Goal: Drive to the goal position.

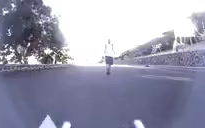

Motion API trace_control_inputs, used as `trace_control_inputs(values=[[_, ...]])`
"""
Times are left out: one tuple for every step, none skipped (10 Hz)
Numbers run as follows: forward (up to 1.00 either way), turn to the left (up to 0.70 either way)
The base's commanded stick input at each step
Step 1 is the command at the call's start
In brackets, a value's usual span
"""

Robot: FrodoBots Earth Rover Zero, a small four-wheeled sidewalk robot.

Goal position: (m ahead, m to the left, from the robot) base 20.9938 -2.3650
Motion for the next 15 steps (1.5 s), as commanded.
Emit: trace_control_inputs(values=[[0.5, 0.0], [0.5, 0.0], [0.5, 0.0], [0.5, 0.0], [0.5, 0.0], [0.5, 0.0], [0.5, 0.0], [0.5, 0.0], [0.5, 0.0], [0.5, 0.0], [0.5, 0.0], [0.5, 0.0], [0.5, 0.0], [0.5, 0.0], [0.5, 0.0]])
